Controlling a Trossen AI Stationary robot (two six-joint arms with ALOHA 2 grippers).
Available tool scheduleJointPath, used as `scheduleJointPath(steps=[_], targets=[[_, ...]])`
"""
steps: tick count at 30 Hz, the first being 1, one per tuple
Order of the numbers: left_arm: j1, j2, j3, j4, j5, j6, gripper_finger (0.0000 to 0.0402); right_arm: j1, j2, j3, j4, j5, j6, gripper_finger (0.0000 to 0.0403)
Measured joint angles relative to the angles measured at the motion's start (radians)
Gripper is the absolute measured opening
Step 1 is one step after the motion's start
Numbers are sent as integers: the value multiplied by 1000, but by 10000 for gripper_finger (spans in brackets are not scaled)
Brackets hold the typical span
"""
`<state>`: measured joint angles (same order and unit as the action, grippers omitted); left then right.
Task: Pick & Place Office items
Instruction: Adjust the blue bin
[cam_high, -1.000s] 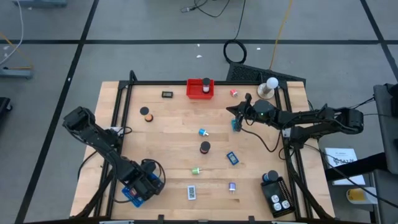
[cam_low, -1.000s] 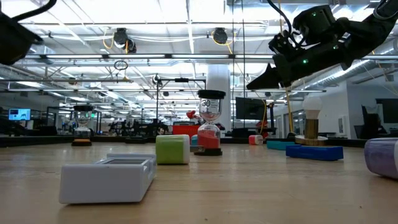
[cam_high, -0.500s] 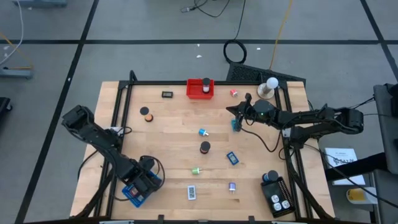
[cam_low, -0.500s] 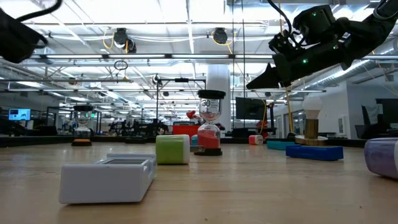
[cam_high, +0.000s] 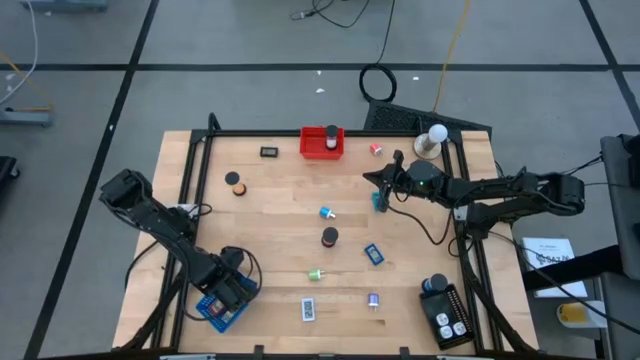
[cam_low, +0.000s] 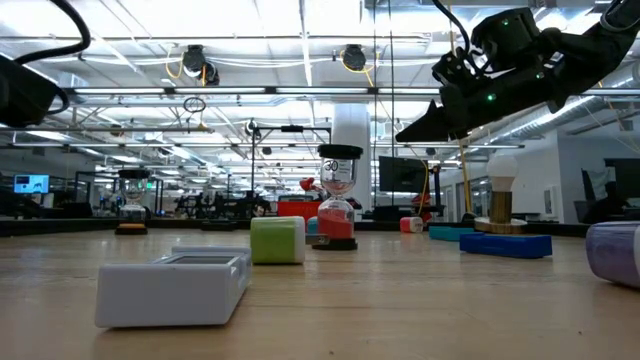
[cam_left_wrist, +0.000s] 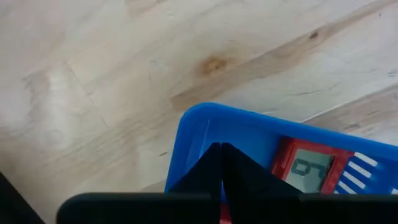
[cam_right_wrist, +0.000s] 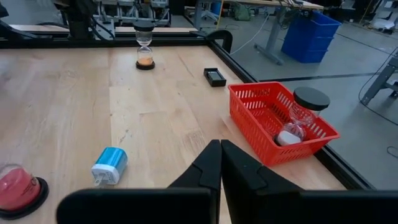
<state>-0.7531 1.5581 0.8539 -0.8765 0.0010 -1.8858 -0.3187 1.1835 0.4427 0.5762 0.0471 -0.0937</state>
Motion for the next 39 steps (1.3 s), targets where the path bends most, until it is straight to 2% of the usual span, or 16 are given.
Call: scheduleJointPath(steps=[5, 23, 28, 33, 39], targets=[[-9, 0, 0, -35, 22, -1, 4, 0, 0, 0, 2, 0, 0, 4], [-120, 0, 0, -55, 195, -2, 12, 0, 0, 0, 2, 0, 0, 4], [-142, 0, 1, -57, 208, -7, 3, 0, 0, 0, 2, 0, 0, 4], [-153, -3, 8, -76, 216, 30, 14, 0, 0, 0, 2, 0, 0, 4], [-162, -69, 8, -86, 206, 40, 5, 0, 0, 0, 2, 0, 0, 4]])
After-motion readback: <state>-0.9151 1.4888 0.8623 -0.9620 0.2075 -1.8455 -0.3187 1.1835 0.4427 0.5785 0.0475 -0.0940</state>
